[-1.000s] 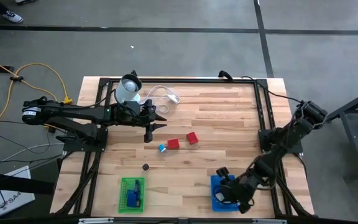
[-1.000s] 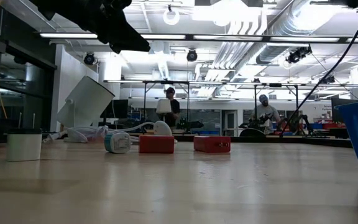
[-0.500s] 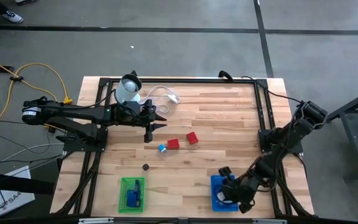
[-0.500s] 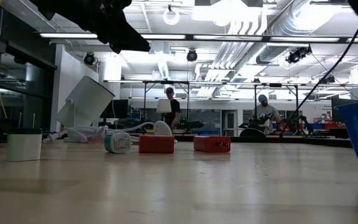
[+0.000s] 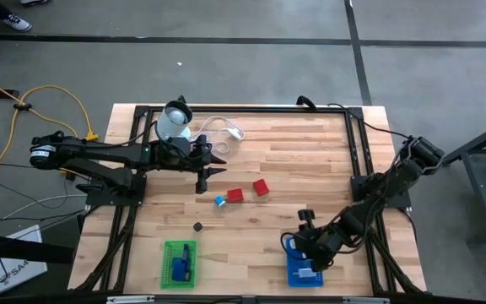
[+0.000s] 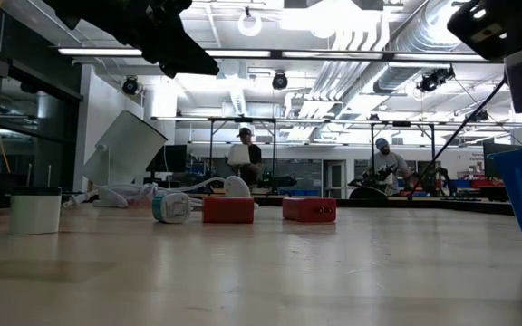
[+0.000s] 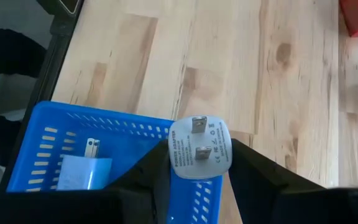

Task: Pick & Place Office items
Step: Put the purple charger adapter into the blue bin, then put the right red charger adapter into the blue bin

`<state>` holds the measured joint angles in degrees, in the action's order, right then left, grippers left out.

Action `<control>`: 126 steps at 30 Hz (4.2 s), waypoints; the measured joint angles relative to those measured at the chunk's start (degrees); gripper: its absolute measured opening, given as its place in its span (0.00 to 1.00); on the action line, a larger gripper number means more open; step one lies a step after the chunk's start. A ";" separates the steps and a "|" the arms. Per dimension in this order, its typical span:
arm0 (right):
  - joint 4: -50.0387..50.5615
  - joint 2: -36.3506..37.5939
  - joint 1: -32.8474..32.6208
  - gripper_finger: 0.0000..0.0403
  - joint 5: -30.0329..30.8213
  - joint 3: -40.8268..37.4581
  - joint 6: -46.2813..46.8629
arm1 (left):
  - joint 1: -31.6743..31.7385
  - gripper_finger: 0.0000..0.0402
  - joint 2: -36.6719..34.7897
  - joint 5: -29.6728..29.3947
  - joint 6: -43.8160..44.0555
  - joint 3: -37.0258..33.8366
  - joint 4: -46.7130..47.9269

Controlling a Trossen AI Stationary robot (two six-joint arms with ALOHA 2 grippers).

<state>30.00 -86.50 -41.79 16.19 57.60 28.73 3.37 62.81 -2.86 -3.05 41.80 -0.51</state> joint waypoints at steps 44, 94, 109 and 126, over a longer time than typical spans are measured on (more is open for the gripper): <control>-19.62 -0.11 -0.25 0.41 -2.86 -13.66 9.18 | 0.01 0.24 0.00 -0.01 0.00 0.00 0.00; -46.51 0.00 16.91 0.39 -32.83 -13.64 -7.33 | 0.00 0.24 0.00 -0.01 0.00 0.00 0.01; -46.51 0.00 26.94 0.39 -23.10 -13.64 -13.57 | 0.01 0.24 0.00 0.01 0.00 0.00 0.00; -46.51 0.00 37.89 0.39 -6.89 -13.64 -15.23 | -0.01 0.24 0.02 0.01 0.00 0.00 0.00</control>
<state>-16.51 -86.50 -3.90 9.30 43.97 13.50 3.36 62.82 -2.85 -3.05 41.80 -0.51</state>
